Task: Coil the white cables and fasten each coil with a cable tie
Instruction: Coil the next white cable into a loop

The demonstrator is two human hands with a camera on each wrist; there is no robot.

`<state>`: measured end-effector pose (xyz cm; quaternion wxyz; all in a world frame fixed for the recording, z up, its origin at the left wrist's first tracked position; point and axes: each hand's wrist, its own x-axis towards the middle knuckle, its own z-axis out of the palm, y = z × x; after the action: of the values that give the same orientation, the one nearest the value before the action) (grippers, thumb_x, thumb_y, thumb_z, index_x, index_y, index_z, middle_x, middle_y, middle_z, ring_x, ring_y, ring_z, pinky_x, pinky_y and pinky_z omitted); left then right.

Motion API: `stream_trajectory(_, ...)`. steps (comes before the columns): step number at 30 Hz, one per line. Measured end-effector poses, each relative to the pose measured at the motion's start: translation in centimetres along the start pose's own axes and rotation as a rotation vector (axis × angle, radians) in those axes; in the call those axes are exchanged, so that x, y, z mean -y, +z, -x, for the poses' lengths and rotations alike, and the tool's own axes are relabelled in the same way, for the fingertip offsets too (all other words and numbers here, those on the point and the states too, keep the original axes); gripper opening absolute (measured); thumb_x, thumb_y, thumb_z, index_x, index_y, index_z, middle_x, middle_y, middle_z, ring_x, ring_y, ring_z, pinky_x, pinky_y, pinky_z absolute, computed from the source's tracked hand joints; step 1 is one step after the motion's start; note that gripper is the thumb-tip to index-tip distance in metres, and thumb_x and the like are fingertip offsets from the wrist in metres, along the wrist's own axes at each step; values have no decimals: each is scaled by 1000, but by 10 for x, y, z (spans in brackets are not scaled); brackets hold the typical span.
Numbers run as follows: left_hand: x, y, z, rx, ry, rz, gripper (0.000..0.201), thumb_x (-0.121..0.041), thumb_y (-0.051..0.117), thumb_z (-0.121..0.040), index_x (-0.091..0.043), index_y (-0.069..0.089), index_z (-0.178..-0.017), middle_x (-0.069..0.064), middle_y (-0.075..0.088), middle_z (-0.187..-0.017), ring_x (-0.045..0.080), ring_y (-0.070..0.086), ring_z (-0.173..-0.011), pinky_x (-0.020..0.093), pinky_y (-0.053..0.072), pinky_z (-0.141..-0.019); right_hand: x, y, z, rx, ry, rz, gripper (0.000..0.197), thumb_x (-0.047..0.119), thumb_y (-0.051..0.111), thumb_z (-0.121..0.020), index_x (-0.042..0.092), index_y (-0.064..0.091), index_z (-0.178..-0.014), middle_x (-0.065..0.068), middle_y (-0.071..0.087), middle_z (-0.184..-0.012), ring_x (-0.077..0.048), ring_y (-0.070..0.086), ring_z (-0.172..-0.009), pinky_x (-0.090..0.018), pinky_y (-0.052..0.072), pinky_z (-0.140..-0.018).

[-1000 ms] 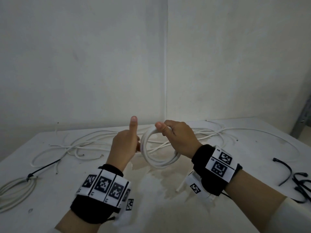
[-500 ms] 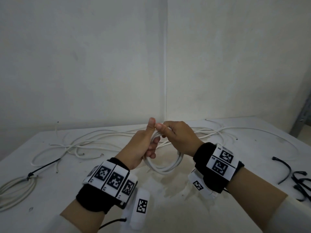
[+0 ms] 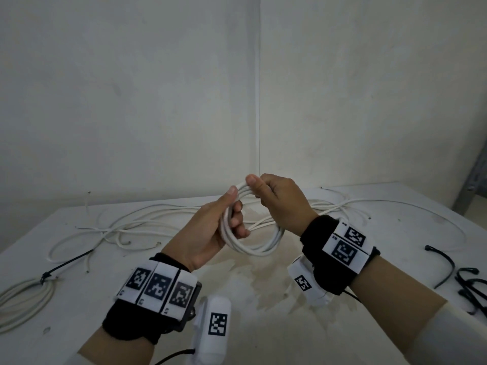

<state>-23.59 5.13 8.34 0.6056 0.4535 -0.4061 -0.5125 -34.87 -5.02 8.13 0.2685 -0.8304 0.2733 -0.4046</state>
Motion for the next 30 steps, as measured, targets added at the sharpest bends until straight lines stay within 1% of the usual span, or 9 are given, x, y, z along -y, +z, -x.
stream_trajectory(3, 1, 2, -1, -77, 25, -22, 37, -40, 45, -91, -15, 41, -63, -8, 26, -42, 6, 26, -35, 18, 36, -41, 1, 2, 0, 18, 26, -35, 58, 55, 40, -86, 0, 54, -70, 3, 46, -53, -17, 42, -55, -38, 42, -63)
stream_trajectory(6, 5, 5, -2, -164, 58, -26, 39, -37, 45, -93, -16, 39, -61, -8, 23, -41, 5, 22, -33, 17, 30, -37, -2, 4, 2, 38, 55, -125, 47, 51, 41, -89, 11, 53, -65, 18, 51, -45, -2, 43, -48, -29, 36, -61)
stream_trajectory(8, 6, 4, -4, -196, 79, 9, 39, -35, 45, -93, -16, 38, -60, -9, 23, -39, 5, 22, -31, 17, 29, -36, -5, 4, 5, 47, 51, -156, 56, 58, 35, -84, 7, 55, -71, 14, 52, -49, -2, 43, -50, -27, 36, -61)
stream_trajectory(10, 3, 0, -5, -219, 100, 97, 39, -35, 43, -94, -16, 37, -60, -9, 23, -37, 5, 21, -29, 16, 26, -35, -9, 4, 10, 36, 27, -170, 57, 58, 30, -83, 6, 49, -68, 6, 46, -58, -10, 40, -56, -29, 35, -61)
stream_trajectory(13, -2, -6, -8, -256, 147, 159, 39, -34, 42, -94, -16, 35, -60, -9, 23, -36, 4, 21, -28, 16, 24, -34, -16, 2, 15, 23, 20, -169, 42, 42, 30, -95, 16, 42, -65, 4, 40, -60, -6, 36, -55, -21, 32, -58)
stream_trajectory(17, -10, -14, -10, -371, 230, 233, 39, -34, 43, -94, -17, 35, -60, -10, 26, -35, 4, 22, -28, 15, 24, -34, -27, 1, 21, 35, 53, -111, 26, 24, 32, -100, 20, 56, -90, 6, 41, -57, -2, 41, -49, -14, 32, -53)
stream_trajectory(20, -11, -18, -11, -460, 286, 259, 40, -35, 44, -94, -17, 36, -59, -10, 26, -35, 4, 23, -28, 15, 26, -34, -30, 7, 27, 94, 19, 8, 27, 23, 34, -99, 14, 58, -108, 8, 43, -58, -7, 42, -54, -21, 34, -58)
stream_trajectory(23, -9, -19, -12, -525, 309, 284, 40, -35, 46, -94, -18, 37, -59, -9, 27, -36, 5, 24, -30, 15, 27, -35, -32, 16, 34, 164, -21, 91, 28, 21, 34, -99, 8, 54, -113, 7, 42, -59, -17, 41, -57, -31, 33, -60)
stream_trajectory(30, -6, -29, -14, -608, 336, 239, 38, -34, 47, -93, -18, 37, -60, -9, 26, -39, 7, 23, -33, 17, 27, -37, -32, 19, 44, 208, 8, 132, 28, 16, 34, -99, 4, 54, -115, -8, 51, -74, -25, 46, -68, -33, 33, -64)
